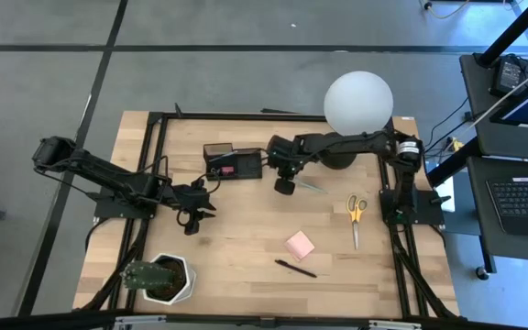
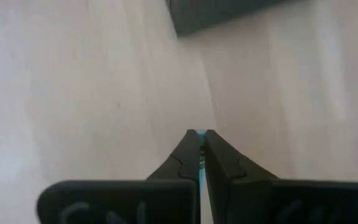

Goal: Pick and place office supplies into organizer
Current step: Put the light blue pencil into the desk organizer

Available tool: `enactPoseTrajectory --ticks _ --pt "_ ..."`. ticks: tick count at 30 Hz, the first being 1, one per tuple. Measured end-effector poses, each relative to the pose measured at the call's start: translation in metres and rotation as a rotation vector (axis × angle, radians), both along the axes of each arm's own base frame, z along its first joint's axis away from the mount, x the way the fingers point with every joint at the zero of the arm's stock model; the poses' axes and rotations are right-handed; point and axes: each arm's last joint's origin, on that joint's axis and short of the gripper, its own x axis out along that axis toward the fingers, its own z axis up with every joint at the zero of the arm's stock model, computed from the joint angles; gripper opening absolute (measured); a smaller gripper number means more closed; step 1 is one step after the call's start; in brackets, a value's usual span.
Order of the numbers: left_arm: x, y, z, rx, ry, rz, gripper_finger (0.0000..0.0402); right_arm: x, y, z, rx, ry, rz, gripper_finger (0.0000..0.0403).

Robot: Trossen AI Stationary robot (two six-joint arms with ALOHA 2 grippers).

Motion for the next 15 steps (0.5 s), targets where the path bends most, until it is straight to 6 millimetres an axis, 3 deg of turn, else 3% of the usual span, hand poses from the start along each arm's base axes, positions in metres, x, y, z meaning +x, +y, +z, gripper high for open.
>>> enactPoseTrajectory --ticks 5,15 --pt "0.0 0.0 0.0 0.0 0.001 0.0 0.0097 0.001 0.0 0.047 -0.035 -0.137 0.001 0.0006" --pt "0.0 0.0 0.0 0.025 -0.001 -0.024 0.0098 0.023 -0.006 0.176 -0.23 -0.613 0.088 0.0007"
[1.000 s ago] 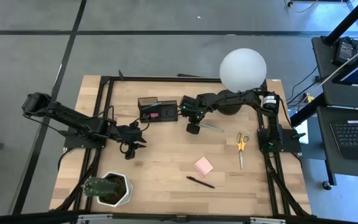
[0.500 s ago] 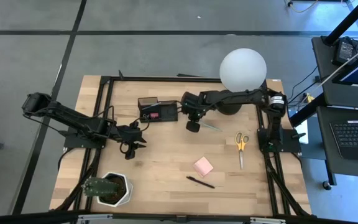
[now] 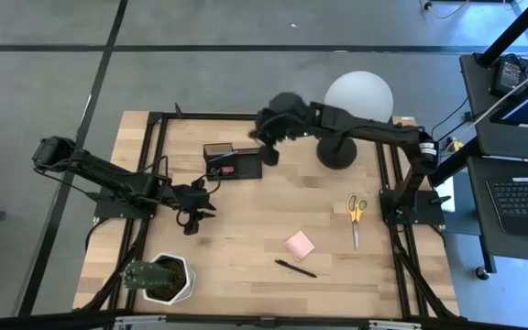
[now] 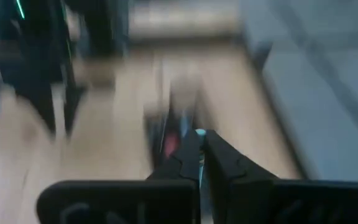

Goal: Pick and place office supplies into organizer
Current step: Put the light blue pencil into the desk organizer

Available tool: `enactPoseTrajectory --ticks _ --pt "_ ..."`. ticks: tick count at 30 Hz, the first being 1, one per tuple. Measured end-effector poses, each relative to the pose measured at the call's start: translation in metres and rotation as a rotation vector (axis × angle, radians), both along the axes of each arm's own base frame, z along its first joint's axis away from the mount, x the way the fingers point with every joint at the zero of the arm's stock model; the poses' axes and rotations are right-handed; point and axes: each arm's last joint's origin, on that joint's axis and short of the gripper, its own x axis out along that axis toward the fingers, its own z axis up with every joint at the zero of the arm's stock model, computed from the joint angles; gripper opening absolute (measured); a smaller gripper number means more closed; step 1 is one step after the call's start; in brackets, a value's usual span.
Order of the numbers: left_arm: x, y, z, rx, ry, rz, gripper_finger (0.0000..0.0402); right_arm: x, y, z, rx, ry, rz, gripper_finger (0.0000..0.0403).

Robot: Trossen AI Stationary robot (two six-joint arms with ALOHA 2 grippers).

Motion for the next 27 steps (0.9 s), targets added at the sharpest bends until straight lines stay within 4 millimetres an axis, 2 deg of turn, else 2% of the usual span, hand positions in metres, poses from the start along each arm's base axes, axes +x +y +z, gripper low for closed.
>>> enactPoseTrajectory --ticks 4,8,19,27 --pt "0.0 0.0 0.0 0.0 0.0 -0.001 0.0097 0.008 -0.001 0.032 -0.077 -0.241 0.07 0.0007" --pt "0.0 0.0 0.0 0.0 0.0 0.0 0.0098 0.018 0.0 0.04 -0.086 -0.393 0.159 0.0007" --pt "0.0 0.0 0.0 0.0 0.0 0.0 0.0097 0.071 -0.011 -0.014 -0.13 -0.519 0.25 0.0007" --pt "0.0 0.0 0.0 0.0 0.0 0.0 0.0097 0.092 -0.02 -0.05 -0.206 -0.544 0.281 0.0007"
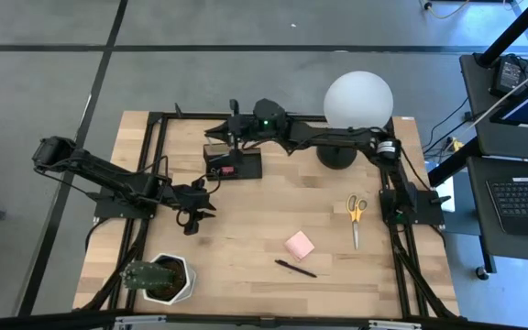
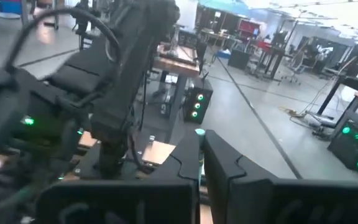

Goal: Pick and place office supplies into organizer
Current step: Put the light blue pencil into the desk organizer

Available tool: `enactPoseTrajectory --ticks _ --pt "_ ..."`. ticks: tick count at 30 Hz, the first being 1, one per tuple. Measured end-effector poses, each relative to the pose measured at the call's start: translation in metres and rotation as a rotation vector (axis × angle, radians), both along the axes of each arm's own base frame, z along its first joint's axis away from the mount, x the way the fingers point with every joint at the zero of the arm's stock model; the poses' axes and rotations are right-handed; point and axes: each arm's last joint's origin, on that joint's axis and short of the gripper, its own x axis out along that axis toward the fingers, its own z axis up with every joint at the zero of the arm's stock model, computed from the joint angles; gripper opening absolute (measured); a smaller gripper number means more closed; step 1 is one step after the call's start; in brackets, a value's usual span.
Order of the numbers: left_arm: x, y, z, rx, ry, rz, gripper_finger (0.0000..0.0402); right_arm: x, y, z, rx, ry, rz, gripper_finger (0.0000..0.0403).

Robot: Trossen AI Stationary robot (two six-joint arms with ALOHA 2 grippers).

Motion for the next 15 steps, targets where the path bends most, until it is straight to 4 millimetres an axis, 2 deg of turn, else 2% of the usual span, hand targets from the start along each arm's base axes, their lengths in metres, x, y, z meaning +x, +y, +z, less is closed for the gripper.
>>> enactPoseTrajectory --ticks 15 --pt "0.0 0.0 0.0 0.0 0.0 0.0 0.0098 0.009 -0.033 -0.049 0.096 0.083 -0.01 0.0007"
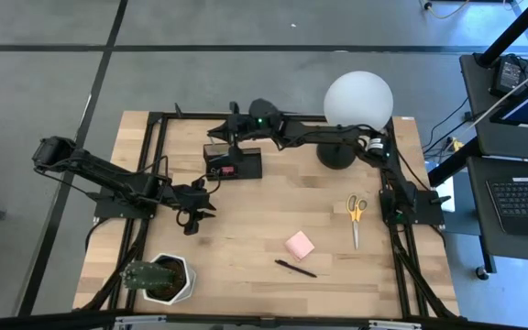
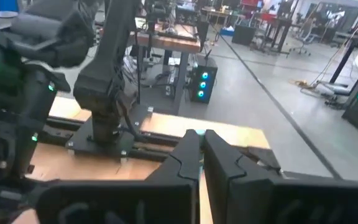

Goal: Pick and place office supplies into organizer
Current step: Put the light blue pencil into the desk organizer

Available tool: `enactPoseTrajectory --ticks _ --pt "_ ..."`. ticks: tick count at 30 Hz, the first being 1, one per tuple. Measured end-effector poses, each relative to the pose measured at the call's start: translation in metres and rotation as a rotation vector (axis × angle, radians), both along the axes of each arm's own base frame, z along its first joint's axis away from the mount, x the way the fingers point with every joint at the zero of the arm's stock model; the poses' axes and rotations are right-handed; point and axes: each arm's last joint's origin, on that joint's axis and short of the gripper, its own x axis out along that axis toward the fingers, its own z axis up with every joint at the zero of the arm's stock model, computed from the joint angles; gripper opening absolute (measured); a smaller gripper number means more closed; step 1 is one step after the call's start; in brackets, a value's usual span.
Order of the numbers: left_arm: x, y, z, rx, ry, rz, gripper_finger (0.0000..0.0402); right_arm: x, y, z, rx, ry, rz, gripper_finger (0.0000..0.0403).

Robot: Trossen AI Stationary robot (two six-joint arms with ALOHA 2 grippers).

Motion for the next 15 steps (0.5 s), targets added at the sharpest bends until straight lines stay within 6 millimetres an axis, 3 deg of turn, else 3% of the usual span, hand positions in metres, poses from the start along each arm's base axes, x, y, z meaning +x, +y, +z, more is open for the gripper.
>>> enactPoseTrajectory --ticks 5,15 --pt "0.0 0.0 0.0 0.0 0.0 0.0 0.0097 0.003 -0.003 -0.017 0.016 0.048 0.002 0.0007" --pt "0.0 0.0 0.0 0.0 0.0 0.0 0.0098 0.001 -0.009 -0.021 0.057 0.091 -0.014 0.0007"
